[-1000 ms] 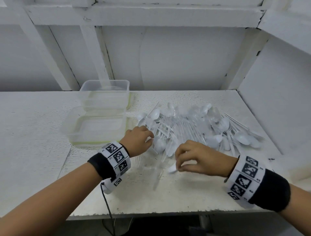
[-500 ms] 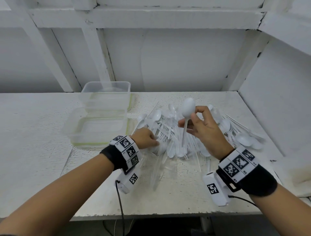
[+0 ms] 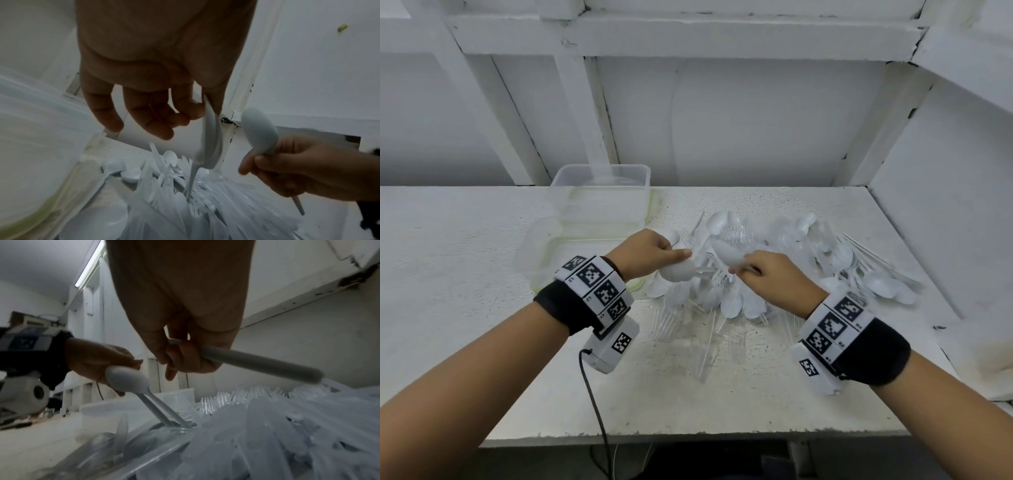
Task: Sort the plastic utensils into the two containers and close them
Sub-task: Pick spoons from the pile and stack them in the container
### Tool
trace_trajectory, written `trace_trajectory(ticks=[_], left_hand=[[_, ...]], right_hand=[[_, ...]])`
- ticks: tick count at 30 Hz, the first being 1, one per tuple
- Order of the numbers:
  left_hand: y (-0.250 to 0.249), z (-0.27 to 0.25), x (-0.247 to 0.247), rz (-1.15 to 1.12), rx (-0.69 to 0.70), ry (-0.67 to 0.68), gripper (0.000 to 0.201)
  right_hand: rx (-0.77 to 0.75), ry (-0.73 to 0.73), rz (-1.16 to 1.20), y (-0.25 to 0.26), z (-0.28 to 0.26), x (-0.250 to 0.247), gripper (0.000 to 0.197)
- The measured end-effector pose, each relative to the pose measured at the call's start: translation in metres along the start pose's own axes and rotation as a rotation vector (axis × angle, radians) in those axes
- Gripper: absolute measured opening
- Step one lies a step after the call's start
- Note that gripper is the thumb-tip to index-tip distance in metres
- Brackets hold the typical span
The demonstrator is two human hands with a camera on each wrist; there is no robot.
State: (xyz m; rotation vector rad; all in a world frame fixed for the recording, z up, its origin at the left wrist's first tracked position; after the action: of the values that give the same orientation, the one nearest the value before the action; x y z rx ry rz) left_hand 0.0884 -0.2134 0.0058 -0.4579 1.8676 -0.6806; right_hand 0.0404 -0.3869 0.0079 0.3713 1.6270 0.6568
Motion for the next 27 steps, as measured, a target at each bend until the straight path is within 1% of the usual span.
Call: trace_trajectory(ticks=[2,4,7,9,11,14,16,17,19,21,23,24,25,27], left_hand=[[0.007,-0.002,-0.004,-0.073,-0.024,-0.009,0.053],[0.015,-0.002,-0.008,-0.162,-0.047,-0.043,0.052],[0.025,-0.001,-0.015,-0.281,-0.07,-0.104,0.057],[0.029,0.0,-0.02,-0.379,-0.078,-0.144,0.056],[0.032,0.0,-0.025,-0.549,-0.094,-0.176,0.043],[0.041,-0.002,-0.033,-0.932,-0.139,-0.215,0.017],[0.047,-0.001,-0.037,-1.131,-0.166,-0.231,0.006],[0.049,-0.001,-0.039,-1.204,-0.173,-0.235,0.005],[0.05,0.0,-0.042,-1.299,-0.174,-0.24,0.011],[0.049,-0.001,-0.043,-1.372,-0.173,-0.238,0.022],[0.047,-0.003,-0.044,-1.45,-0.178,-0.238,0.035],[0.047,-0.004,-0.043,-1.485,-0.184,-0.239,0.039],[0.046,-0.005,-0.042,-1.525,-0.19,-0.24,0.041],[0.047,-0.006,-0.038,-1.613,-0.204,-0.254,0.04]], right_hand=[[-0.027,0.092,-0.131,0.008,0.004,0.011,0.033],[-0.04,0.149,-0.218,0.012,0.01,0.02,0.041],[-0.01,0.175,-0.25,0.01,0.018,0.027,0.042],[0.015,0.151,-0.267,0.01,0.023,0.026,0.037],[0.037,0.103,-0.258,0.011,0.027,0.021,0.029],[0.031,0.056,-0.256,0.016,0.031,0.015,0.019],[0.011,0.067,-0.26,0.02,0.033,0.016,0.02],[-0.004,0.089,-0.267,0.021,0.034,0.019,0.021],[-0.047,0.155,-0.298,0.024,0.034,0.027,0.018],[-0.132,0.255,-0.324,0.032,0.029,0.041,0.012],[-0.223,0.379,-0.416,0.039,0.019,0.062,0.014],[-0.251,0.416,-0.492,0.04,0.015,0.071,0.021],[-0.269,0.435,-0.57,0.04,0.012,0.078,0.027],[-0.322,0.388,-0.64,0.044,0.011,0.083,0.027]])
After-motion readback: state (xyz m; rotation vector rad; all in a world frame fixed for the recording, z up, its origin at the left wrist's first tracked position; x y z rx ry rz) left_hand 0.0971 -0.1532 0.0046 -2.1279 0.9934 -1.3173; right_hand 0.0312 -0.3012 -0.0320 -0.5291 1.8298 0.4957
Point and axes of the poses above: each hand's wrist, its own z-axis towards the middle knuckle, its own x-axis out of the palm, y = z × x, the point moved 9 cm from there along z, towards the middle knuckle, and after that the axes turned 1 degree about -z, right-handed, at the moved point
